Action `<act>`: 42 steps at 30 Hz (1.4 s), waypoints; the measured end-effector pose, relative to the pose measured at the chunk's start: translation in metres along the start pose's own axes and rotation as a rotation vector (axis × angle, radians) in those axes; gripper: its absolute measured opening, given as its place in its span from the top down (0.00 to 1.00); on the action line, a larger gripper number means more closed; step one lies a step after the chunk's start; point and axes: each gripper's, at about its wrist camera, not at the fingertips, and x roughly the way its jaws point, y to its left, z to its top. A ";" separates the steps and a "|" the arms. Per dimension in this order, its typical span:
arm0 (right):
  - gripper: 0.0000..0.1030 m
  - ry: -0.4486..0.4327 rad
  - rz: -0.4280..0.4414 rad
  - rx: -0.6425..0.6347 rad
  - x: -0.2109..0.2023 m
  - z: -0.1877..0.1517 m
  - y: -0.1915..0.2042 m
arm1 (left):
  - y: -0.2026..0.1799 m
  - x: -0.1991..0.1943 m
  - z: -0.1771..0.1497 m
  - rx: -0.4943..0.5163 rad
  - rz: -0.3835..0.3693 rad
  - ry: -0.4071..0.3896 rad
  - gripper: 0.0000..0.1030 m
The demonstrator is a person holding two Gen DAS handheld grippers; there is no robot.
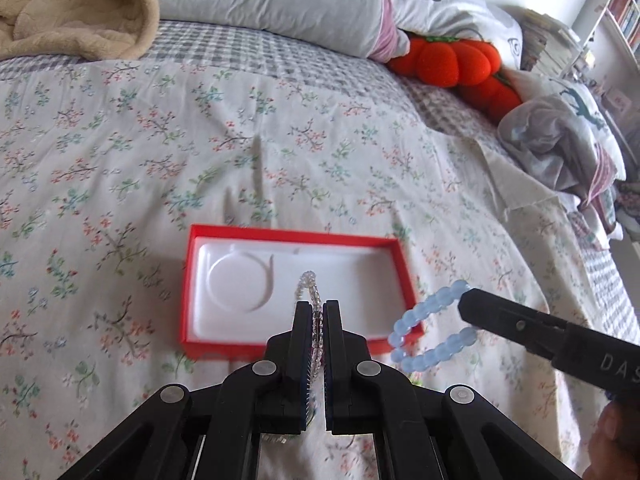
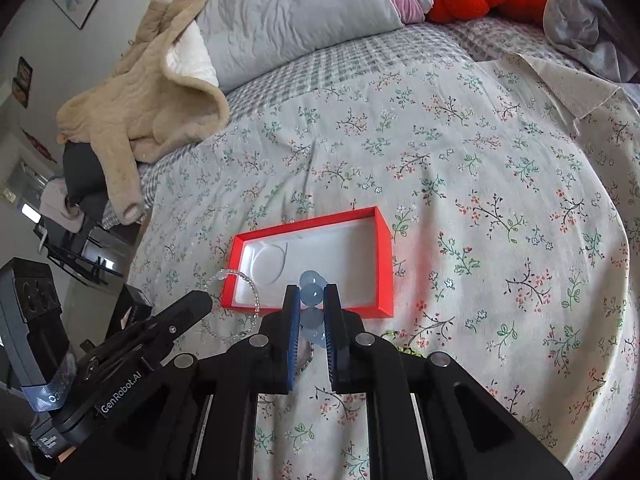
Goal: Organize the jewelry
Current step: 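Carry both bracelets into the red Ace box and open both tools, then withdraw both open tools from the box back toward the jewelry pile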
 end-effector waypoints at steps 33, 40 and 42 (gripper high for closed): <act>0.73 0.043 -0.056 -0.050 0.054 0.020 -0.017 | 0.040 0.055 0.001 0.047 0.168 0.053 0.77; 0.72 0.035 -0.060 -0.088 0.025 0.009 -0.019 | 0.040 0.032 -0.010 0.024 0.187 0.048 0.56; 0.68 0.034 -0.058 -0.100 0.017 0.002 -0.019 | 0.039 0.027 -0.013 0.018 0.189 0.053 0.46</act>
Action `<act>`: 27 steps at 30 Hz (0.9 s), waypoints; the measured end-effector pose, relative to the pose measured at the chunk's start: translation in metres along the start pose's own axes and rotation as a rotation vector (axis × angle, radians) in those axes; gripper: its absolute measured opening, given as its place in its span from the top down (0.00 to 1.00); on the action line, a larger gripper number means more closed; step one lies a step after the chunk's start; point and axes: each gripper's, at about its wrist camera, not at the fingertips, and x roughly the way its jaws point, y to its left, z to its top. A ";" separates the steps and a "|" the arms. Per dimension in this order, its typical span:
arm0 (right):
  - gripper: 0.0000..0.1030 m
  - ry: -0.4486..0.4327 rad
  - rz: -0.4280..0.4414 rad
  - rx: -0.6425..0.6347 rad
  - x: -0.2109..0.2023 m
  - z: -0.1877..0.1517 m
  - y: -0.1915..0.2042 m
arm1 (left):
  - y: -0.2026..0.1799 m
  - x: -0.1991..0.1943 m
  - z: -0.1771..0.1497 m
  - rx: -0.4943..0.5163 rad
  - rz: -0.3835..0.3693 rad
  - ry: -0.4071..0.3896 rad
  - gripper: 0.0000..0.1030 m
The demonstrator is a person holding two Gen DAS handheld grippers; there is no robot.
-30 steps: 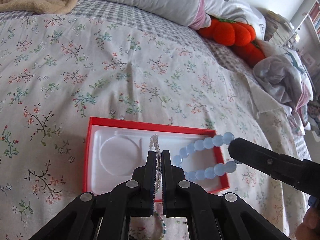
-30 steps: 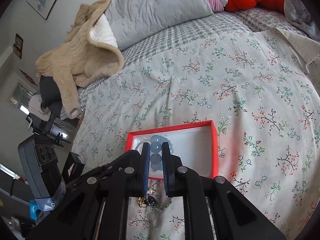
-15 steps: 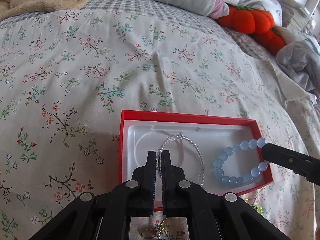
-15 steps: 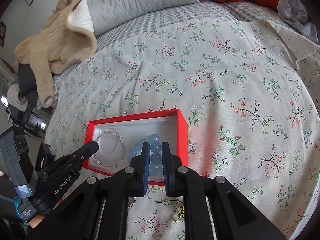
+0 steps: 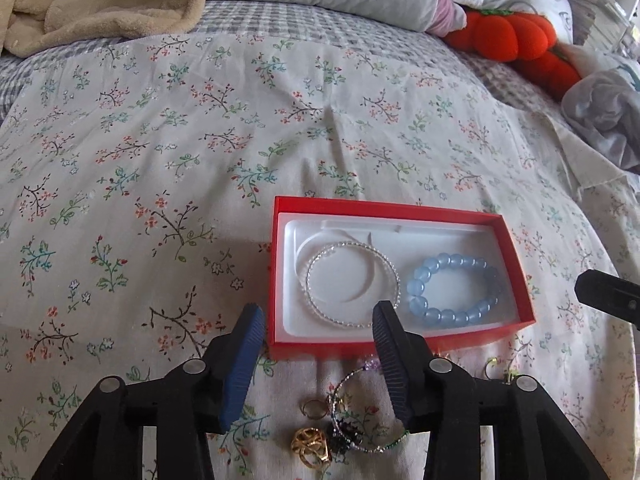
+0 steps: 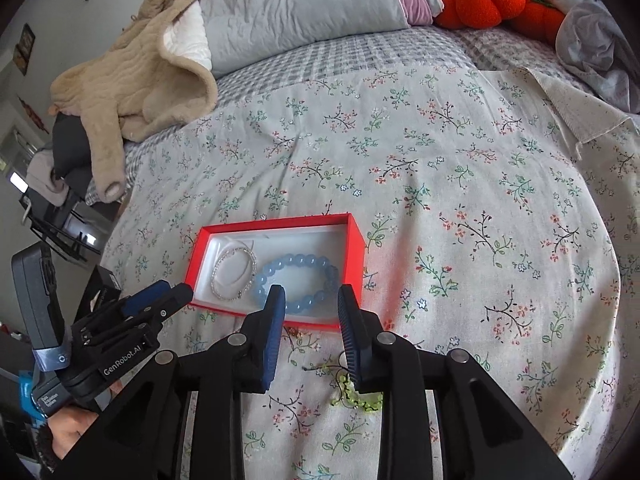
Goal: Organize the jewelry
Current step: 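Withdraw both open tools from the box back toward the jewelry pile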
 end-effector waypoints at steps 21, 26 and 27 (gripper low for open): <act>0.36 0.100 -0.079 -0.018 -0.017 -0.068 -0.017 | 0.007 -0.024 -0.077 -0.007 0.094 -0.002 0.10; 0.35 0.113 -0.095 -0.032 -0.015 -0.079 -0.015 | 0.009 -0.023 -0.096 -0.025 0.041 -0.037 0.10; 0.35 0.111 -0.098 -0.034 -0.015 -0.081 -0.016 | 0.009 -0.021 -0.099 -0.024 0.035 -0.037 0.10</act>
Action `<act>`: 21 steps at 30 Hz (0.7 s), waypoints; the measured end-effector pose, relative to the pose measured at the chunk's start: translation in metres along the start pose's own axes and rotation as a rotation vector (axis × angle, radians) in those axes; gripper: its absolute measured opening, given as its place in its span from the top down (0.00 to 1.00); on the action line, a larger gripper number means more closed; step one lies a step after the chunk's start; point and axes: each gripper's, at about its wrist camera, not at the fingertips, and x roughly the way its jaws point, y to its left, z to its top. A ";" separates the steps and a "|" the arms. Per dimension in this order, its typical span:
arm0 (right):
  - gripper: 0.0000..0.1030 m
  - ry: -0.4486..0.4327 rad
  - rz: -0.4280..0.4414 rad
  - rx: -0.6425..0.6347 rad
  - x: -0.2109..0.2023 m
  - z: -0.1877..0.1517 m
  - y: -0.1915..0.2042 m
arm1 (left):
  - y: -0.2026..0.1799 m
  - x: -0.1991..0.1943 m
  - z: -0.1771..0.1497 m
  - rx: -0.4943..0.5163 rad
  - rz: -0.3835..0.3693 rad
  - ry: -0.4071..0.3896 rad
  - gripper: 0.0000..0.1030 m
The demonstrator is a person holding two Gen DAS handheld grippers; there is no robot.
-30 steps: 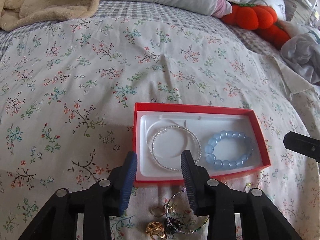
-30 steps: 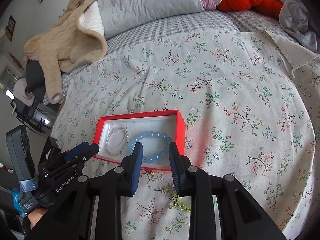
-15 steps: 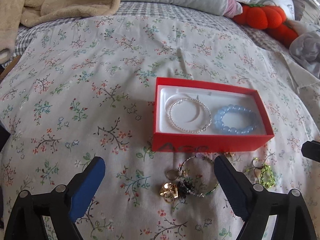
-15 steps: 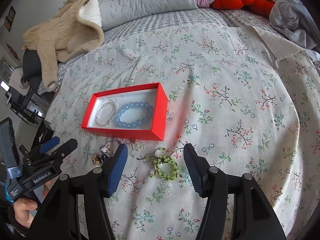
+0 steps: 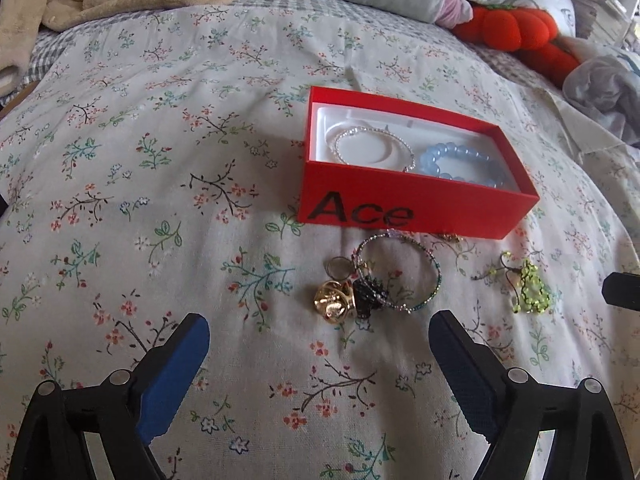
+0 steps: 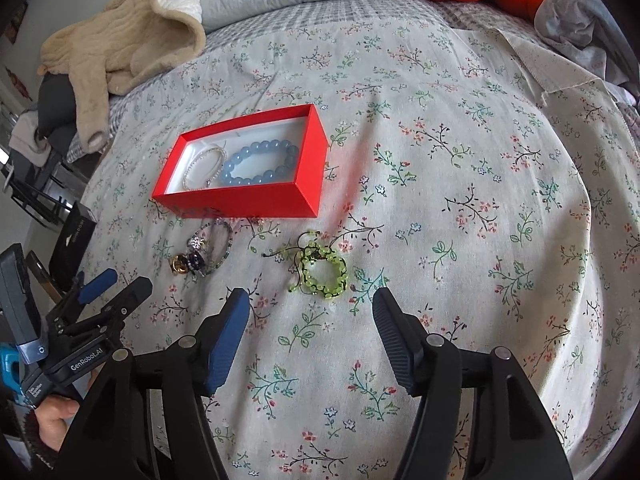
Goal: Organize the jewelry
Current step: 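Withdraw both open tools from the box back toward the jewelry pile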
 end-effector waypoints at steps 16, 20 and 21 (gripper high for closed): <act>0.35 0.121 -0.033 0.188 0.041 -0.017 -0.060 | 0.013 0.036 -0.019 0.073 -0.089 -0.002 0.20; 0.35 0.119 -0.047 0.165 0.042 -0.014 -0.054 | 0.003 0.044 -0.014 0.151 -0.067 -0.005 0.31; 0.35 0.119 -0.051 0.153 0.043 -0.013 -0.052 | 0.001 0.046 -0.013 0.168 -0.059 -0.003 0.36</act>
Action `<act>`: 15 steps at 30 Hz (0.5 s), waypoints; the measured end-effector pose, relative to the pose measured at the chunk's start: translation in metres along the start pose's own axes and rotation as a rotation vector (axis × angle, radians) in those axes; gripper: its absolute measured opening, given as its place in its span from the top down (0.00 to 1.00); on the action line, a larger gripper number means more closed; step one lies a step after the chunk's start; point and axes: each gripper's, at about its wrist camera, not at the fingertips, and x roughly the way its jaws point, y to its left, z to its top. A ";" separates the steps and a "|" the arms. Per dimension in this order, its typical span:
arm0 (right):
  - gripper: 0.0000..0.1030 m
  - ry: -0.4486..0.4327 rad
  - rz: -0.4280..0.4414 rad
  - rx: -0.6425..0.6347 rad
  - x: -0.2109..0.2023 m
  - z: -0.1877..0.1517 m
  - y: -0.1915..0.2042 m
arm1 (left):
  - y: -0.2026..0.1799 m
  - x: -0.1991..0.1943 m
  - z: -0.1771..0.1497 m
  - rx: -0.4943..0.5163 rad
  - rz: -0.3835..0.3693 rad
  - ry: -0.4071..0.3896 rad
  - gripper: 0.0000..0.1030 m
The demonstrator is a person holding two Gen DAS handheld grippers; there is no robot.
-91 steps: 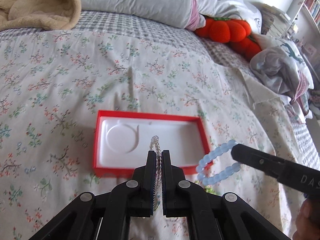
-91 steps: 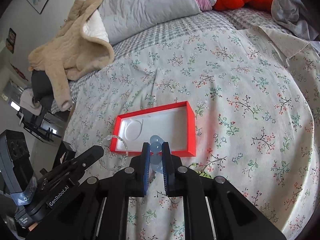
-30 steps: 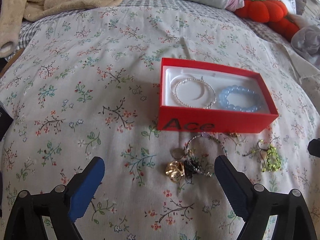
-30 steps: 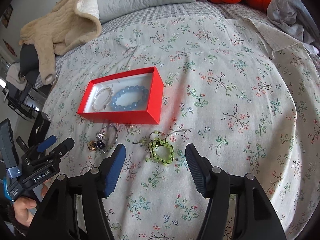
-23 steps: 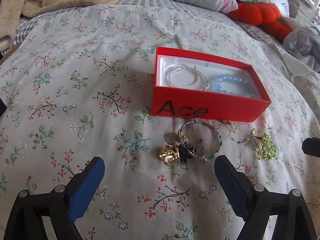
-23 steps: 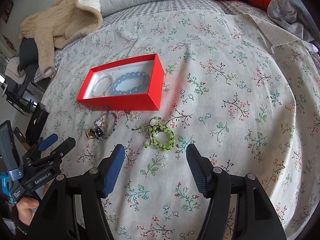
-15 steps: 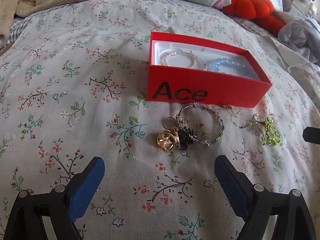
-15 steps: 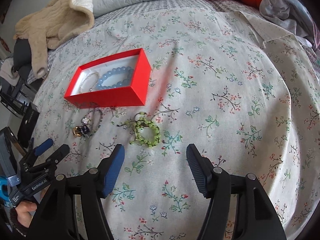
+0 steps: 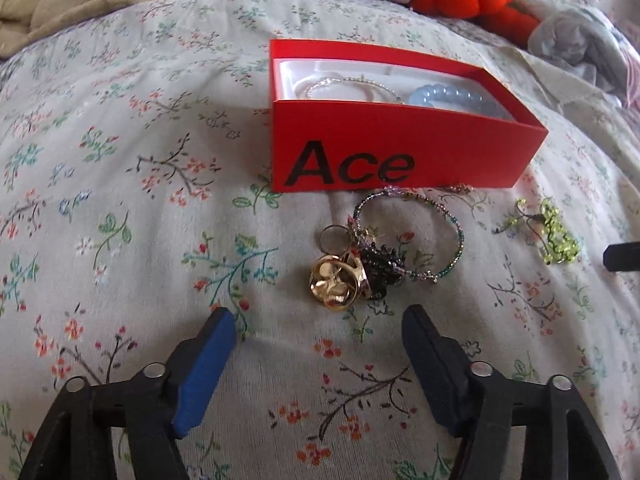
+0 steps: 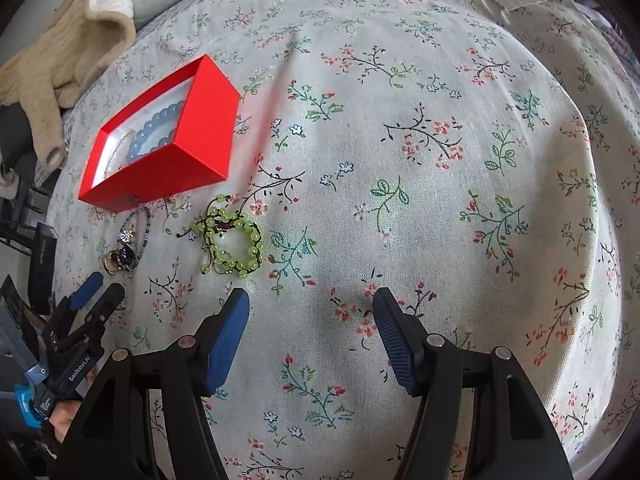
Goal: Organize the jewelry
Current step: 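Withdraw both open tools from the box back toward the jewelry pile, then grasp the gold green-stone ring with the left tool while the right tool grasps the green beaded bracelet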
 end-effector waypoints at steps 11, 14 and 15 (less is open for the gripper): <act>0.35 0.020 -0.017 -0.048 0.011 0.004 0.015 | -0.004 0.008 0.011 0.056 0.001 0.011 0.74; 0.35 0.010 -0.013 -0.052 0.011 0.008 0.019 | -0.005 0.007 0.010 0.053 0.005 0.008 0.74; 0.35 0.005 -0.012 -0.051 0.010 0.009 0.019 | -0.006 0.006 0.009 0.052 0.007 0.006 0.74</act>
